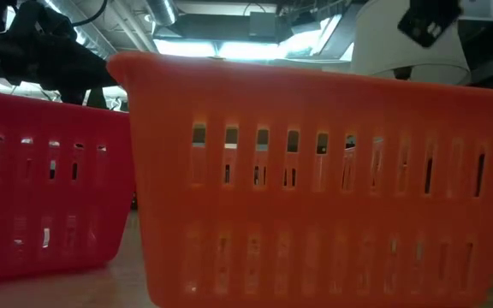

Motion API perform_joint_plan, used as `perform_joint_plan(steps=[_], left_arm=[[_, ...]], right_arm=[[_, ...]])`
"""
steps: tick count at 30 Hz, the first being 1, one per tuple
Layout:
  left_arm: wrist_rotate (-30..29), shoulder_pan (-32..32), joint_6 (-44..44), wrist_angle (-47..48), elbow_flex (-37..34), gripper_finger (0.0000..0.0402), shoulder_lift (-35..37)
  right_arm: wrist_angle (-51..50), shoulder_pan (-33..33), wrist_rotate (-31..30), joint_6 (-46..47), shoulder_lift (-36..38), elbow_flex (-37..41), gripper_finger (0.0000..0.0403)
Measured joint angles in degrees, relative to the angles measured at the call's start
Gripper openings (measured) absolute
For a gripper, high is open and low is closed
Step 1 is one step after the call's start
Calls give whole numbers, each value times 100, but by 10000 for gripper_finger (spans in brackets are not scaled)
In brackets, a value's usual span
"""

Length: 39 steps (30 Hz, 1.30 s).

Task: Stack baskets on shelf by color
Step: Put the top right orange bin on the shelf

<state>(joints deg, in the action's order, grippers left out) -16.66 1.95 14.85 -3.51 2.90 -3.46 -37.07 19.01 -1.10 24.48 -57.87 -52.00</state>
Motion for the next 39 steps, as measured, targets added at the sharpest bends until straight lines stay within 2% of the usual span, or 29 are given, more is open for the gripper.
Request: perform_joint_plan(steps=[4,11,14,17,33,37,39], left_arm=[[-1,0,4,0,2,82,0],[-1,0,13,2,2,82,0],[-1,-1,15,2,2,82,0],[-2,-1,21,2,2,82,0],[-3,1,295,6,2,82,-1],[-3,1,302,6,2,82,0],[-3,1,302,7,2,82,0]], right_arm=[[-790,132,-230,80,-1024,-332,131],[-826,150,-236,-81,-2127,-349,131],[-833,117,-517,-160,-2437,-349,131],[-858,42,-833,-301,-2674,-349,131],[-694,-267,-1065,-270,-3482,-351,131],[-379,-393,-803,-220,-3756,-351,128],[-395,-425,-668,-207,-3841,-351,109]])
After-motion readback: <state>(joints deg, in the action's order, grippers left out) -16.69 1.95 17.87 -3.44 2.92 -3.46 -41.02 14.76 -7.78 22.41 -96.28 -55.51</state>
